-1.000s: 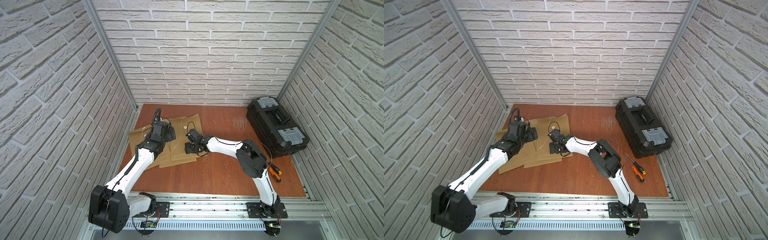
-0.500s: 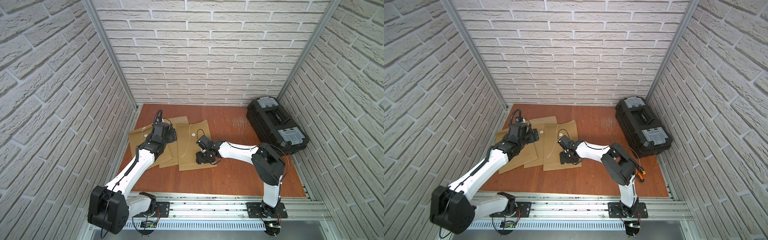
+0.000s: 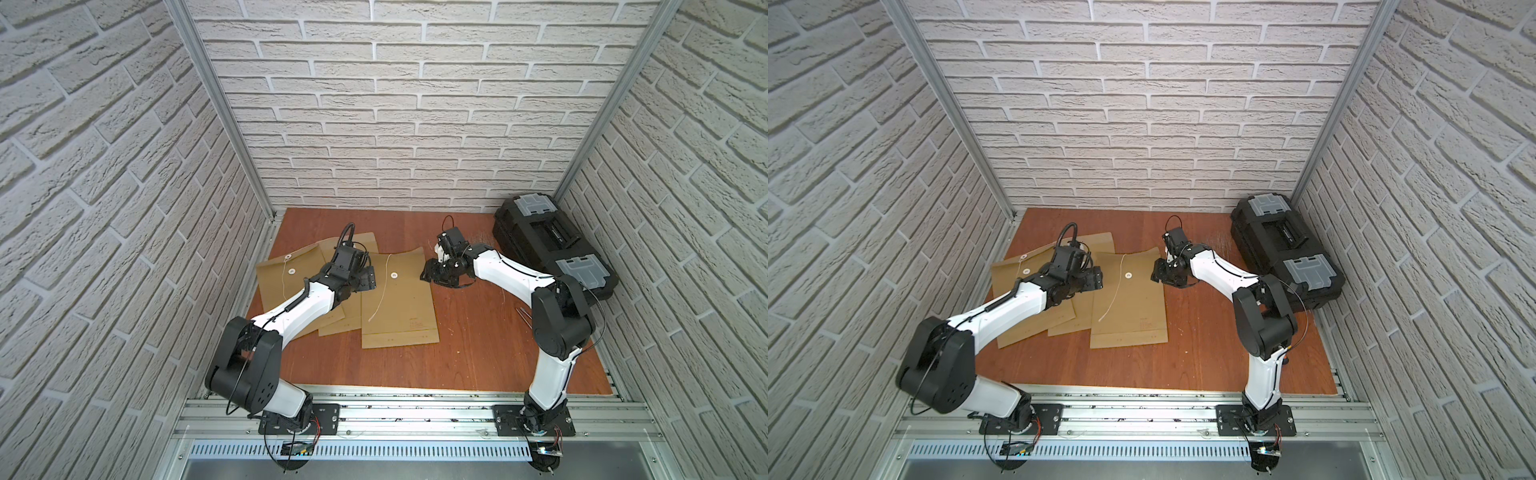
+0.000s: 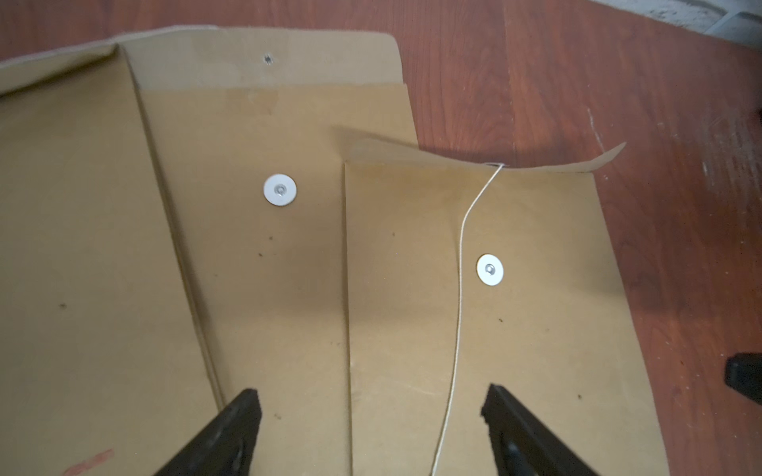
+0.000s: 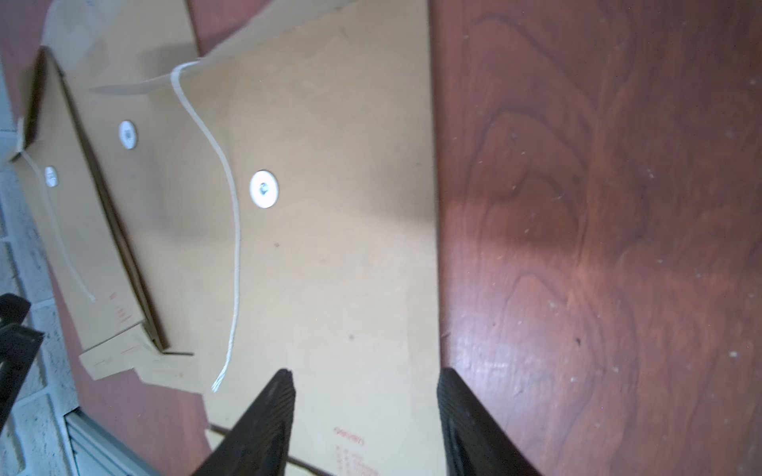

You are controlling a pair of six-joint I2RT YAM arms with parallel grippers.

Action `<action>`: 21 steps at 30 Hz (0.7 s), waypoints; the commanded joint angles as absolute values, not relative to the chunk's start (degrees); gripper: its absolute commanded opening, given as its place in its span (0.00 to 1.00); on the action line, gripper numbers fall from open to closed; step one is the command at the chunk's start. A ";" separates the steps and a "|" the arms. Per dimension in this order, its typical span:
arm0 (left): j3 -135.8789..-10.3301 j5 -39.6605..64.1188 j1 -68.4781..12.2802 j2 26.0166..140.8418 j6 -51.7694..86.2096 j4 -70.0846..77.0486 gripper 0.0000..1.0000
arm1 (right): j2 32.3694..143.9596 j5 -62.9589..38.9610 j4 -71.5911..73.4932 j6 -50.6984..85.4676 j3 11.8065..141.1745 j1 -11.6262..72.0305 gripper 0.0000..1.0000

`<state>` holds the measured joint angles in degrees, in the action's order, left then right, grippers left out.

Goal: Close the mouth of the file bag
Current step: Pick up the file bag from the file bag.

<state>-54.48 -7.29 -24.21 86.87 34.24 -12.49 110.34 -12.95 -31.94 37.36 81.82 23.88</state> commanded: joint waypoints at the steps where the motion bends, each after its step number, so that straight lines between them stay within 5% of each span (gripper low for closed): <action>1: -59.20 -2.51 -23.33 92.23 36.58 -11.40 0.87 | 112.92 -14.27 -29.14 37.86 83.75 23.76 0.54; 14: -61.08 5.70 -20.60 104.47 37.83 -9.19 0.83 | 123.84 -20.71 -23.33 39.30 86.80 21.89 0.55; 21: -60.19 10.63 -20.31 107.71 37.05 -7.61 0.80 | 118.88 -35.26 -8.55 41.57 80.92 20.92 0.52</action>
<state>-61.76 5.89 -20.32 105.19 36.23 -9.61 121.67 -25.82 -16.38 39.72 83.07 20.73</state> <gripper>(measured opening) 0.802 0.525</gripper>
